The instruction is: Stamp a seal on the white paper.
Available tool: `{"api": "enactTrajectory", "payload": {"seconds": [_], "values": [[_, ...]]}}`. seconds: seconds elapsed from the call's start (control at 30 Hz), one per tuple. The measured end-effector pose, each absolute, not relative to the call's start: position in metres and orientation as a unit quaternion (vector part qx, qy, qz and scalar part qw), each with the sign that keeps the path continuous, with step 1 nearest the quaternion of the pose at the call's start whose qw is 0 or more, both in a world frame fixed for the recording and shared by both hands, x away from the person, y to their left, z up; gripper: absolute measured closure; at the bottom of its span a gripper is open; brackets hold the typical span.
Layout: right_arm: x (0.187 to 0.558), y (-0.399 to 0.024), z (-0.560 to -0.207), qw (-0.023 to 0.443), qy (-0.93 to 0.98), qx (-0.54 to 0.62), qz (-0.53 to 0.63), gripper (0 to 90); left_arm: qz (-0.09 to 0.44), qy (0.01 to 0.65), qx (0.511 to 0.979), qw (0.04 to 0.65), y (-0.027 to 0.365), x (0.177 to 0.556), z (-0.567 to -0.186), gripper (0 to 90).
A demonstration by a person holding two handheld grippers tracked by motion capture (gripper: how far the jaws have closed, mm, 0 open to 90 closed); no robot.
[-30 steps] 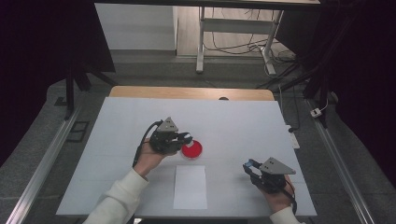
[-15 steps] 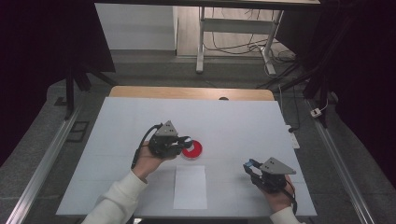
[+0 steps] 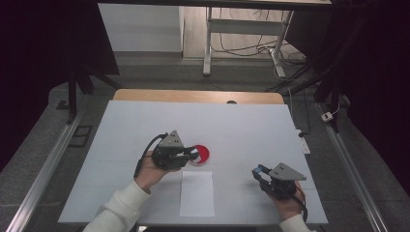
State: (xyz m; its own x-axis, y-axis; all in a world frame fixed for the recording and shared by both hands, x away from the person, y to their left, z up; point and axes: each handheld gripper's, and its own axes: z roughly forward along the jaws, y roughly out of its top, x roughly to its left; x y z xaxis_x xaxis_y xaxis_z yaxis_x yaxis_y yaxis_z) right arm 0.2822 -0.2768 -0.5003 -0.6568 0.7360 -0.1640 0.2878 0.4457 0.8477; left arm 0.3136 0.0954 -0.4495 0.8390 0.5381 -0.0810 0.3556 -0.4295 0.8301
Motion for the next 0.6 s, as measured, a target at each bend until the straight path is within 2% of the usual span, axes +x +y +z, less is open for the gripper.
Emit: {"api": "enactTrajectory", "payload": {"seconds": [0.6], "values": [[0.282,-0.279,-0.499,0.272,0.807,0.317,0.417,64.8,0.072,0.248,0.847,0.464,0.094,0.293,-0.456,75.2]]}}
